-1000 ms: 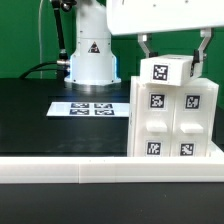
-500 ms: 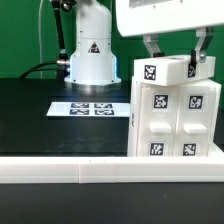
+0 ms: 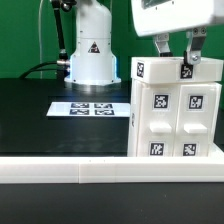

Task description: Assemble cabinet

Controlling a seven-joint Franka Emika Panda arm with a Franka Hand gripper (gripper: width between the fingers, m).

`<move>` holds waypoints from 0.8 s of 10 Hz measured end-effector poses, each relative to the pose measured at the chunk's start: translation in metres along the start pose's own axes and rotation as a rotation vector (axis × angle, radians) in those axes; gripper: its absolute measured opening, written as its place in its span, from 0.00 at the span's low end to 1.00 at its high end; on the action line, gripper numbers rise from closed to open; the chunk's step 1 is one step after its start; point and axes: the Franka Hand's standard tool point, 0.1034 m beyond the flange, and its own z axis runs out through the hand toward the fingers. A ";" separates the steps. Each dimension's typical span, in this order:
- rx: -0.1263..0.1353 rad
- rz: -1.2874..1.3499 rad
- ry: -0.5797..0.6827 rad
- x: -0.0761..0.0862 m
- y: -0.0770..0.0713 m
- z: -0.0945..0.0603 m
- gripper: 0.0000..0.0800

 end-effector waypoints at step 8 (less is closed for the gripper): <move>0.039 0.014 -0.027 -0.005 -0.010 -0.018 1.00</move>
Offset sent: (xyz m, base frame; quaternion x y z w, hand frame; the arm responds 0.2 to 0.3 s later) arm 0.0000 0.0000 0.0000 0.0000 0.0000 0.0000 1.0000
